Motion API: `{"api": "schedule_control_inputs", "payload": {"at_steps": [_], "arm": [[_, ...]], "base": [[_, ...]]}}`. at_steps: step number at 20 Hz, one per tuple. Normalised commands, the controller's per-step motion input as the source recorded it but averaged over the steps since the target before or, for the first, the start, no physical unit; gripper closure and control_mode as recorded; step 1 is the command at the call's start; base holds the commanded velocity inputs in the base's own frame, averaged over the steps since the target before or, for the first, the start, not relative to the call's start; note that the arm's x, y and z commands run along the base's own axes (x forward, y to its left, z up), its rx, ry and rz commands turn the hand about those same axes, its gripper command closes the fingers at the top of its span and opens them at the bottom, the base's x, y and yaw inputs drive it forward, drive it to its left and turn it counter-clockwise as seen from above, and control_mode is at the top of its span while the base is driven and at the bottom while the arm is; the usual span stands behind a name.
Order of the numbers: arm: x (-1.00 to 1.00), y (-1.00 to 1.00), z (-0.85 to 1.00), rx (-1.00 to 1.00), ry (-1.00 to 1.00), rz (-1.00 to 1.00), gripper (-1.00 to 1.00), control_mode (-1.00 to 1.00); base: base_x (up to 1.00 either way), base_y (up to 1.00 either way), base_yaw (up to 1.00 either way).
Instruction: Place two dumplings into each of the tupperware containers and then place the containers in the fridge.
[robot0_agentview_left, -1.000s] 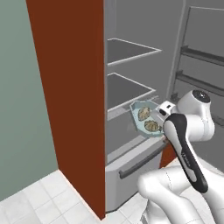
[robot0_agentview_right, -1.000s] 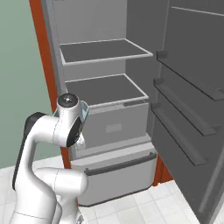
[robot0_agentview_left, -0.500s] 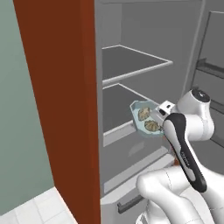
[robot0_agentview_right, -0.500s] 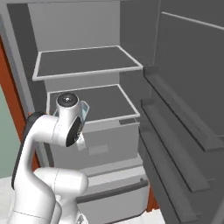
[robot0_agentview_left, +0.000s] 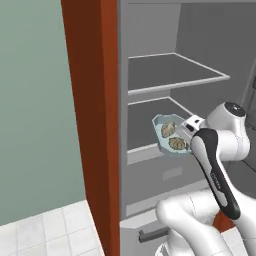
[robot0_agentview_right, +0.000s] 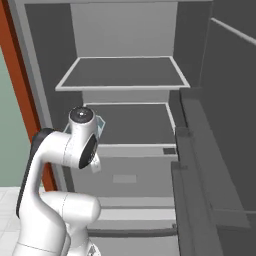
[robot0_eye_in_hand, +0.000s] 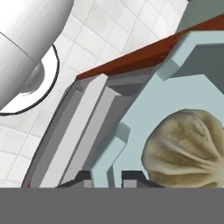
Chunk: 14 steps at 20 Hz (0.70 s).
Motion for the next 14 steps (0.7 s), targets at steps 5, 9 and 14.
{"api": "schedule_control_inputs", "payload": {"at_steps": [5,9,14], "arm": [[0.16,-0.06,0.0,0.0,-0.01,0.06,1.0,-1.0],[0.34,-0.15,0.0,0.0,-0.02,-0.12,1.0,-1.0],[0.24,-0.36,-0.1,0.0,0.0,-0.36,1.0,-1.0]], "base": [[0.21,-0.09,0.26],[0.0,0.0,0.0],[0.0,0.0,0.0]]}}
